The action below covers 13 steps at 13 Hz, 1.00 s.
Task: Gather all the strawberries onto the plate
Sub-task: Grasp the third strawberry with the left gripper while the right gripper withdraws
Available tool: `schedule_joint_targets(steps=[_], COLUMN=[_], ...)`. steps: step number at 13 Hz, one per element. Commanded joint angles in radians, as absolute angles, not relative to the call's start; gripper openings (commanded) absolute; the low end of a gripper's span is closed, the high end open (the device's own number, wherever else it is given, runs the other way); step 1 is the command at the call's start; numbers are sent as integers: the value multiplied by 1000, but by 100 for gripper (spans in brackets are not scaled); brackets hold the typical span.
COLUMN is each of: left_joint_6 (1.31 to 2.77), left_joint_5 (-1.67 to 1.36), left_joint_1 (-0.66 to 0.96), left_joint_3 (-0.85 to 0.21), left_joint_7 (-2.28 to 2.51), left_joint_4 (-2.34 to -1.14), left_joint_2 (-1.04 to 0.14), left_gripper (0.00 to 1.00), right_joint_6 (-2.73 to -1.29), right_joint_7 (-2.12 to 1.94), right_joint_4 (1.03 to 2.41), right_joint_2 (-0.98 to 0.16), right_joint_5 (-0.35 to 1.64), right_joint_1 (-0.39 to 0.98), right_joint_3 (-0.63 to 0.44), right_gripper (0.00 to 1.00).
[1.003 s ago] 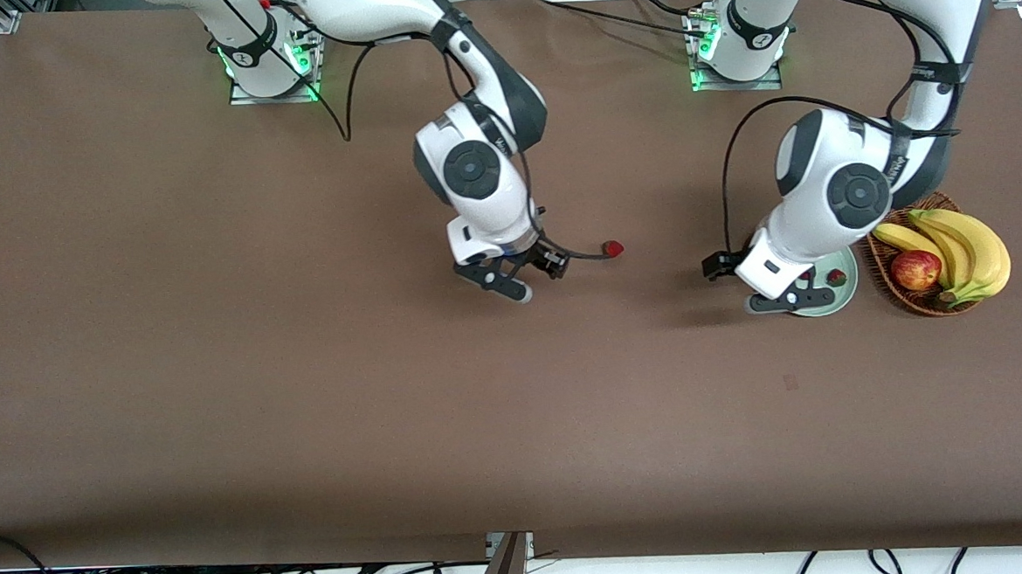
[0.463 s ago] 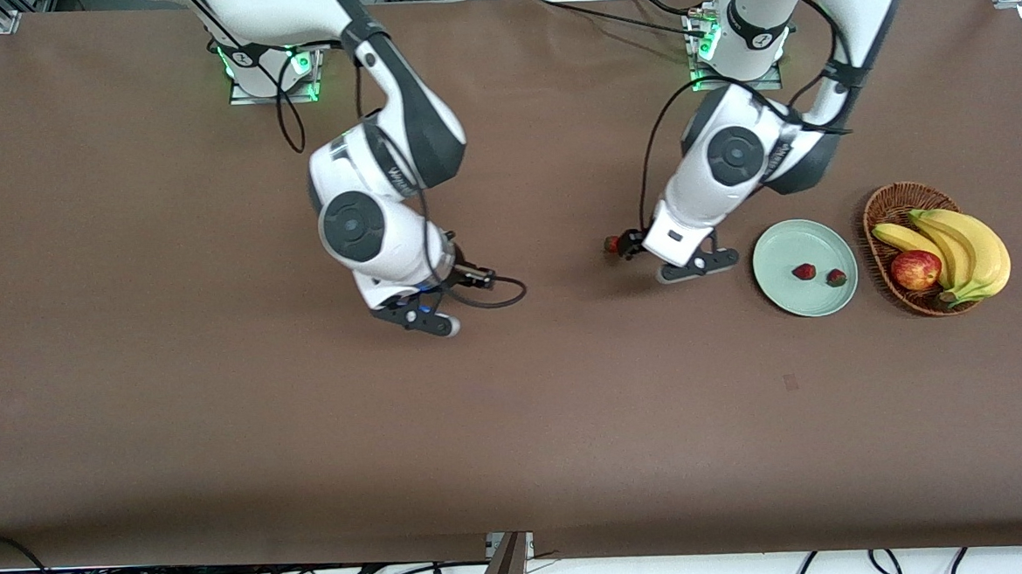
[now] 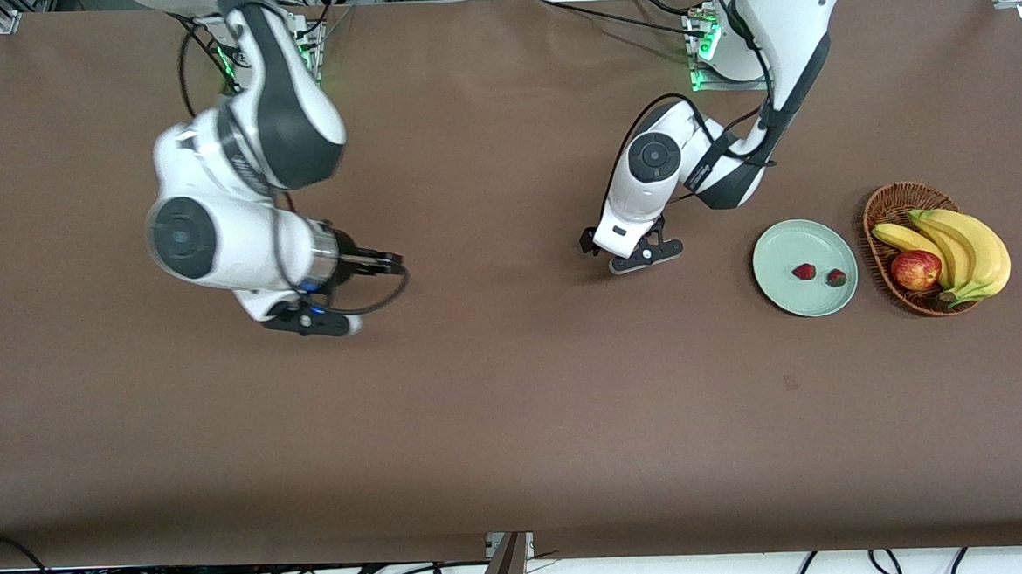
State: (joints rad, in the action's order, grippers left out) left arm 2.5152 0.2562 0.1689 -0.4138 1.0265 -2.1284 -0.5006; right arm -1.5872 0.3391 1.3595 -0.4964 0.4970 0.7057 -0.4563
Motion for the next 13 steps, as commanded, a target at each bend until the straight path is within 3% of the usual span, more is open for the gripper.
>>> schedule_joint_targets(steps=[1,4,7,10,13], left_joint_6=[2522,2522,2520,2513,2482], left_joint_5=[288,288,288,288,288], left_joint_1=[170,170,178,178,137], left_joint_3=[-410,-410,-411,-411,-410], left_joint_7=[1060,1089,1129,1150,1137], left_joint_4=[-2118,-2118,-2117,-2106,-2080], left_joint_2=[-512,-514,-509,-493,-453], left_gripper=[94,63,33,26,23], right_joint_6=[-1510,-1454,-1503,-1525,-1567], right_joint_7=[229,155,95,14,-75], right_joint_4=[1427,1454,1632,1727,1770], right_joint_2=[-399,-318,-130,-12,20], right_joint_5=[494,384,218,115,49], right_joint_1=[712,716,713,643,397], right_joint_3=[-518,-558,-552,-511,-289], right_gripper=[66,69,74,75,78])
